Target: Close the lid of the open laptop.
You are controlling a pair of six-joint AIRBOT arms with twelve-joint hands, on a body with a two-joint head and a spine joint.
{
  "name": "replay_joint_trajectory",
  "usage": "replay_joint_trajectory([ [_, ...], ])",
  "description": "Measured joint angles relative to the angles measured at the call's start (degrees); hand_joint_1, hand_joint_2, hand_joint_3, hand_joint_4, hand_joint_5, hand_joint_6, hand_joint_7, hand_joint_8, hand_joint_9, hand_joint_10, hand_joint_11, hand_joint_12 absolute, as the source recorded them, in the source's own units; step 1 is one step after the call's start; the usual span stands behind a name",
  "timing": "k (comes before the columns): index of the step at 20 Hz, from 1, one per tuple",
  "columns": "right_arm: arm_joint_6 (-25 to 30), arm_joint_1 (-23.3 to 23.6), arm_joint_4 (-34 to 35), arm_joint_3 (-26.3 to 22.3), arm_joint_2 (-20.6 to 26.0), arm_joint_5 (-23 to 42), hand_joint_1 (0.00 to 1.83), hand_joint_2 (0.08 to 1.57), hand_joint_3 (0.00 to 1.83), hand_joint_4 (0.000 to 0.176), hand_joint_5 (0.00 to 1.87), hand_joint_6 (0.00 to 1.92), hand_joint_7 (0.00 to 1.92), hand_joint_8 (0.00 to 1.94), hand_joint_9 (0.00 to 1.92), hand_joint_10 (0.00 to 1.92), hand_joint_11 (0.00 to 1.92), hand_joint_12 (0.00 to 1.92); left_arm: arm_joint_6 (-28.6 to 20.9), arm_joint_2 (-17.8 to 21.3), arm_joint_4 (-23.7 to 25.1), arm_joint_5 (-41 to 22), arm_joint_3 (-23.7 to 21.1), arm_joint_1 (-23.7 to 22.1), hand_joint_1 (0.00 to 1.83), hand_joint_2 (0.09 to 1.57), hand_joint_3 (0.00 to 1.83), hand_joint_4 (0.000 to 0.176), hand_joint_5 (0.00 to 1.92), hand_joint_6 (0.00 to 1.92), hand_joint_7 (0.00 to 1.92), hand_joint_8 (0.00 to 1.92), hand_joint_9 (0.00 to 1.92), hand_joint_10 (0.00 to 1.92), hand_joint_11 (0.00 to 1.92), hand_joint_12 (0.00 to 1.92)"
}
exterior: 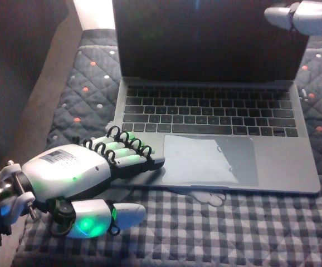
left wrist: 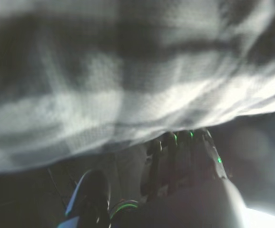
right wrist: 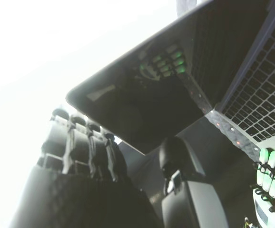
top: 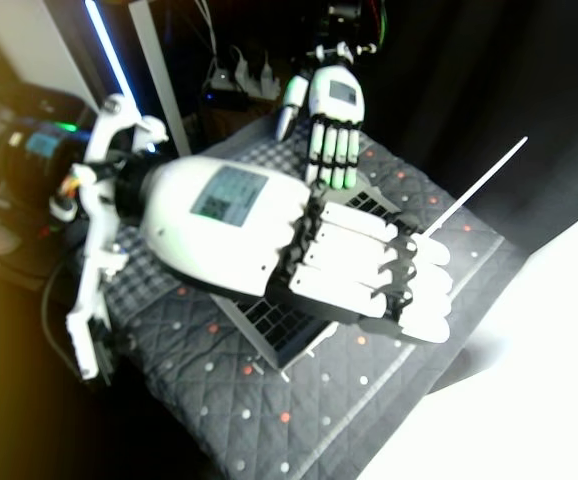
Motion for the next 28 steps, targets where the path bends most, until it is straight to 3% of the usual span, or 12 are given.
replay_joint_trajectory([
  [2,0.0,0.3,-1.5,-0.8,0.1,1.3,0.64,1.26,0.00,0.000,0.10,1.50,0.49,1.77,0.72,1.87,0.83,1.92,0.0,0.0,0.0,0.0,0.0,0.0,0.12,1.40,0.00,0.011,0.17,0.00,0.14,0.00,0.06,0.00,0.00,0.00],
  [4,-0.1,0.2,-3.4,-3.1,0.8,-0.3,0.68,1.26,0.00,0.000,0.08,1.90,0.20,1.87,0.32,1.92,0.50,1.92,0.0,0.0,-0.2,-0.3,0.0,0.2,0.13,1.40,0.00,0.015,0.17,0.00,0.15,0.01,0.08,0.01,0.00,0.00],
  [9,2.9,-1.1,-13.0,-10.3,5.9,-0.6,0.54,1.28,0.00,0.000,0.09,1.92,0.07,1.84,0.12,1.92,0.23,1.92,-0.2,2.3,-2.6,-1.8,-1.2,2.1,0.11,1.40,0.01,0.012,0.16,0.01,0.15,0.00,0.04,0.00,0.00,0.00],
  [11,17.9,-5.0,-24.6,-10.8,7.1,2.1,0.48,1.27,0.00,0.000,0.01,1.91,0.05,1.85,0.11,1.92,0.16,1.92,-0.1,3.7,-4.5,-3.8,-2.4,3.4,0.21,1.40,0.00,0.000,0.18,0.02,0.19,0.01,0.08,0.02,0.00,0.00],
  [13,31.8,-11.0,-33.9,-11.2,8.3,6.7,0.42,1.26,0.00,0.000,0.00,1.53,0.05,1.71,0.16,1.87,0.22,1.92,0.7,6.2,-6.4,-7.9,-4.4,5.6,0.29,1.43,0.01,0.000,0.27,0.04,0.28,0.03,0.19,0.06,0.03,0.02],
  [15,34.2,-14.5,-35.9,-12.7,9.3,9.4,0.42,1.22,0.00,0.000,0.00,1.73,0.10,1.79,0.23,1.92,0.33,1.92,2.3,9.0,-8.4,-12.8,-6.6,7.6,0.48,1.46,0.00,0.000,0.49,0.15,0.55,0.07,0.29,0.59,0.00,1.37],
  [16,34.2,-15.5,-36.1,-13.4,9.9,10.4,0.41,1.24,0.00,0.000,0.00,1.82,0.10,1.84,0.20,1.92,0.24,1.92,3.3,10.8,-9.5,-16.1,-7.6,8.7,0.95,1.38,0.00,0.000,0.51,1.28,0.62,1.29,0.44,1.05,0.20,1.69],
  [18,34.2,-17.6,-36.0,-14.1,10.3,11.6,0.34,1.24,0.00,0.000,0.00,1.91,0.01,1.89,0.02,1.92,0.08,1.92,4.9,13.7,-12.0,-23.9,-9.6,10.5,1.07,1.38,0.00,0.000,0.48,1.55,0.62,1.76,0.72,1.64,0.71,1.89],
  [21,34.9,-21.9,-36.3,-14.7,10.3,13.2,0.37,1.25,0.00,0.000,0.00,1.87,0.08,1.78,0.08,1.87,0.17,1.92,6.7,15.4,-14.4,-31.6,-10.7,11.9,1.03,1.42,0.03,0.000,0.43,1.68,0.56,1.91,0.76,1.88,0.83,1.92],
  [23,36.0,-25.1,-36.4,-14.7,10.3,12.8,0.34,1.29,0.01,0.000,0.00,1.68,0.17,1.72,0.18,1.87,0.26,1.92,7.8,15.8,-14.6,-34.3,-10.6,11.7,1.00,1.43,0.04,0.000,0.45,1.71,0.50,1.92,0.58,1.92,0.62,1.92],
  [24,36.2,-27.0,-36.2,-14.7,10.1,13.0,0.33,1.28,0.00,0.000,0.00,1.58,0.15,1.58,0.10,1.70,0.05,1.92,7.8,15.6,-14.6,-34.7,-9.9,10.7,1.18,1.40,0.06,0.000,0.45,1.70,0.45,1.88,0.48,1.92,0.49,1.92],
  [28,38.3,-30.5,-36.3,-14.7,10.0,11.8,0.39,1.32,0.01,0.000,0.03,1.40,0.22,1.18,0.14,1.40,0.00,1.85,8.0,13.7,-16.2,-34.9,-8.2,8.0,1.02,1.42,0.01,0.000,0.38,1.76,0.56,1.77,0.52,1.66,0.50,1.88],
])
